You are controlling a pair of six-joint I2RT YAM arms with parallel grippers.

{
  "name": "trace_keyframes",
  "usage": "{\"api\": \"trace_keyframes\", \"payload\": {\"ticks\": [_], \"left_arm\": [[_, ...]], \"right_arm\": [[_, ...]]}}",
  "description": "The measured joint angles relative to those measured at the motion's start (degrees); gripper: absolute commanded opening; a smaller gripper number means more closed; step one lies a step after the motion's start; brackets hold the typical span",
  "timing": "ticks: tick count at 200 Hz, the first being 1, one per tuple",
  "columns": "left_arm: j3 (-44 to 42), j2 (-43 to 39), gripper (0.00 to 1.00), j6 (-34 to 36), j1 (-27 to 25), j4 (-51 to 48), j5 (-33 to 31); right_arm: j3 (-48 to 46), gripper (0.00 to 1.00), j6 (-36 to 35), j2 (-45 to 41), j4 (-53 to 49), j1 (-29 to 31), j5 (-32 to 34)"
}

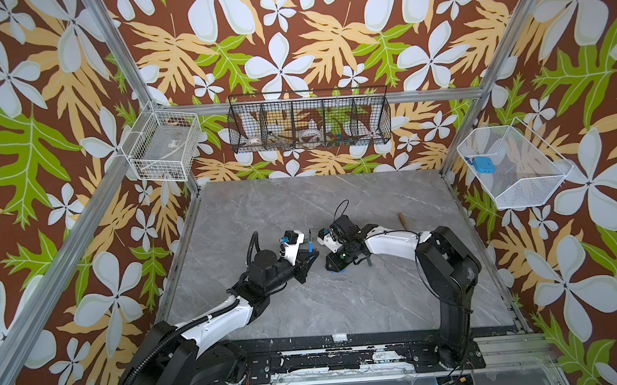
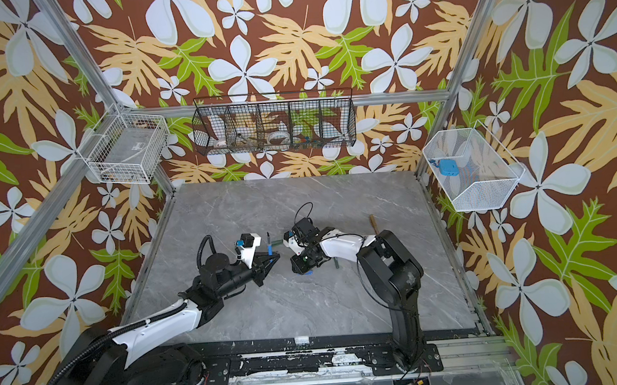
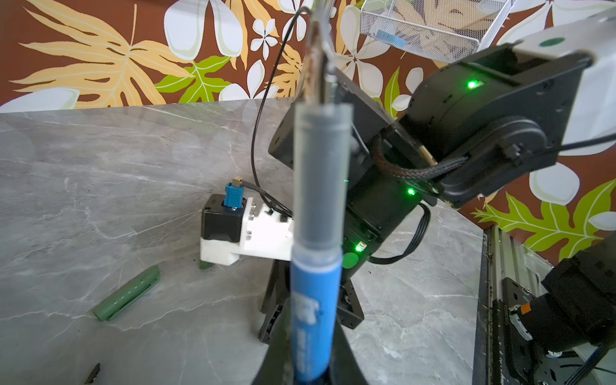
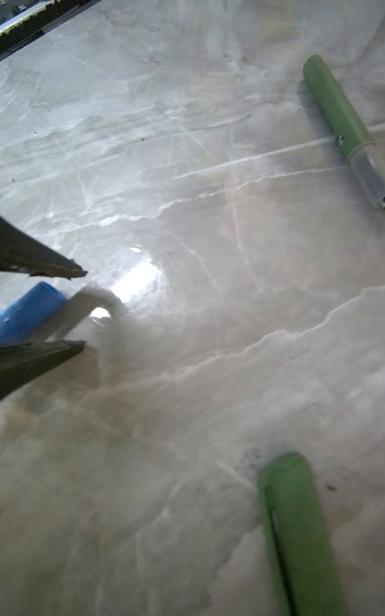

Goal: Insert the pens into the pen caps

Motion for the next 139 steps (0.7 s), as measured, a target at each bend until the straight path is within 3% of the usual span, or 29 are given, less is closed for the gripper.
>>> {"api": "trace_keyframes", "payload": {"ticks": [64,139], "left_arm": [[-0.1,-0.4,0.00,0.0,0.0,0.0,0.0],[-0.1,-0.5,0.00,0.0,0.0,0.0,0.0]], "right_arm": [[2.8,0.36,-1.5,2.3,0.4,3.9,0.0],[-7.1,0.36,2.1,-6.2,-3.1,3.9,1.5]]}}
